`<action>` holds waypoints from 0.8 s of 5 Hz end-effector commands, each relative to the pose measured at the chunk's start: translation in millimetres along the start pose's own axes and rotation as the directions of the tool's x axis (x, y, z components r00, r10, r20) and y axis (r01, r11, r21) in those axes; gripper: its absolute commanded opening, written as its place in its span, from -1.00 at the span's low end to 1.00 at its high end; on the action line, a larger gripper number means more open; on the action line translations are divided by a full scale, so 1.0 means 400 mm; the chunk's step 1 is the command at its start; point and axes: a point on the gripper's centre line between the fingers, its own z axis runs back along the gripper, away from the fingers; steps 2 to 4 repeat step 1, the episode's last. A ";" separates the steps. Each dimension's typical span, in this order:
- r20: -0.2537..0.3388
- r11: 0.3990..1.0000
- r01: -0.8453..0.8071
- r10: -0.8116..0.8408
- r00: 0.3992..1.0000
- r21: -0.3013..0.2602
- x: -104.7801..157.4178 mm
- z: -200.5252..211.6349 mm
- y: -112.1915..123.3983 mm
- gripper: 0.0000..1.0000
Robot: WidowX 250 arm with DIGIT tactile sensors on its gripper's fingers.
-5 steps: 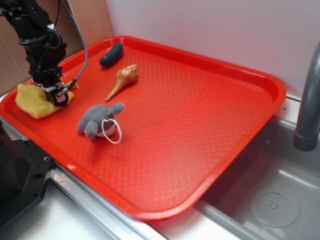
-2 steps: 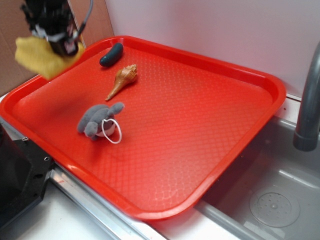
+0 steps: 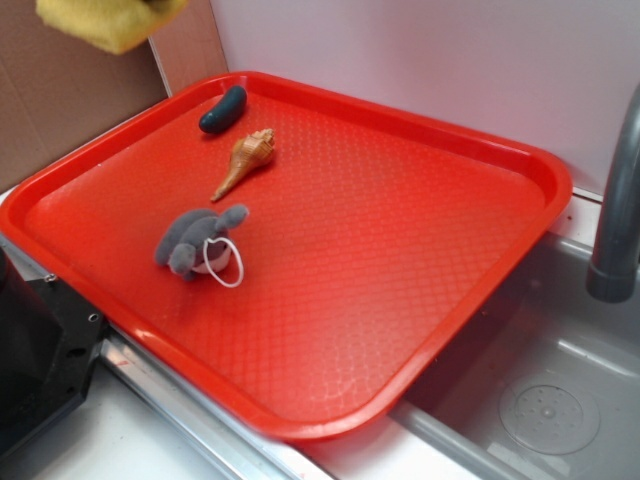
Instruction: Grab the yellow cloth.
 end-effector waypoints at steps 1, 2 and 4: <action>0.051 0.996 -0.004 0.009 0.999 -0.090 0.005 0.046 -0.045 -1.00; 0.051 0.996 -0.004 0.009 0.999 -0.090 0.005 0.046 -0.045 -1.00; 0.051 0.996 -0.004 0.009 0.999 -0.090 0.005 0.046 -0.045 -1.00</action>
